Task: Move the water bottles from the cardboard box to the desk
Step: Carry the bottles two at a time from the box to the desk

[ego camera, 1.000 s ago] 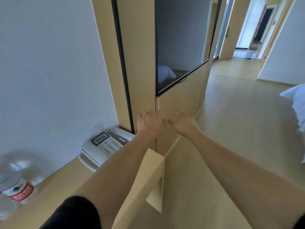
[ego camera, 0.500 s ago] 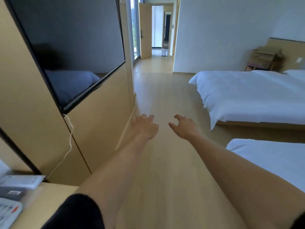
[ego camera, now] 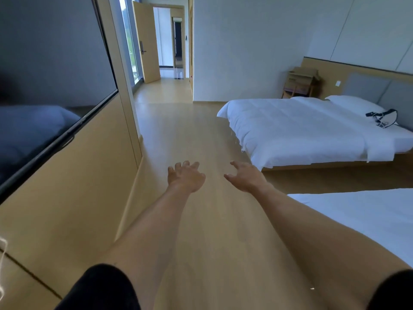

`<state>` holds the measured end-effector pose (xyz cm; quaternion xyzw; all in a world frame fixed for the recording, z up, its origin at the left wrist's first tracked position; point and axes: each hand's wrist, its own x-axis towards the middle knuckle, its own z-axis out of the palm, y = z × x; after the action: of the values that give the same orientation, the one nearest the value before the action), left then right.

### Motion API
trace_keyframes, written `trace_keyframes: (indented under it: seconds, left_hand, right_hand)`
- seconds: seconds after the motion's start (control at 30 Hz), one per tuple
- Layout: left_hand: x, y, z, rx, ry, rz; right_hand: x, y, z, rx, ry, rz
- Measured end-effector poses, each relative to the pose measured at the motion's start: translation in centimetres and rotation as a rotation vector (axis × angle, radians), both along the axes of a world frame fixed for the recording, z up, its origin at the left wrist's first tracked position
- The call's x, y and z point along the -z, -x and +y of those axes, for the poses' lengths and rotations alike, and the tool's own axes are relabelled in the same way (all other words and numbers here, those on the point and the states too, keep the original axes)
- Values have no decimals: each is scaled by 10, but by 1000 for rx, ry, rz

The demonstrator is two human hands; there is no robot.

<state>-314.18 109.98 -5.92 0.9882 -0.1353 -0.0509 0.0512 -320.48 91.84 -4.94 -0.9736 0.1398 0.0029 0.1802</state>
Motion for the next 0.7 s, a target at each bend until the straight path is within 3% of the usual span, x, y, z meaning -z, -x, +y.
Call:
trace_keyframes:
  seconds: [0.3, 0.7]
  left_hand:
    - [3, -145, 14, -36, 13, 44]
    - [11, -298, -45, -52, -4, 69]
  right_hand:
    - [2, -139, 6, -8, 2, 26]
    - [18, -305, -45, 15, -61, 50]
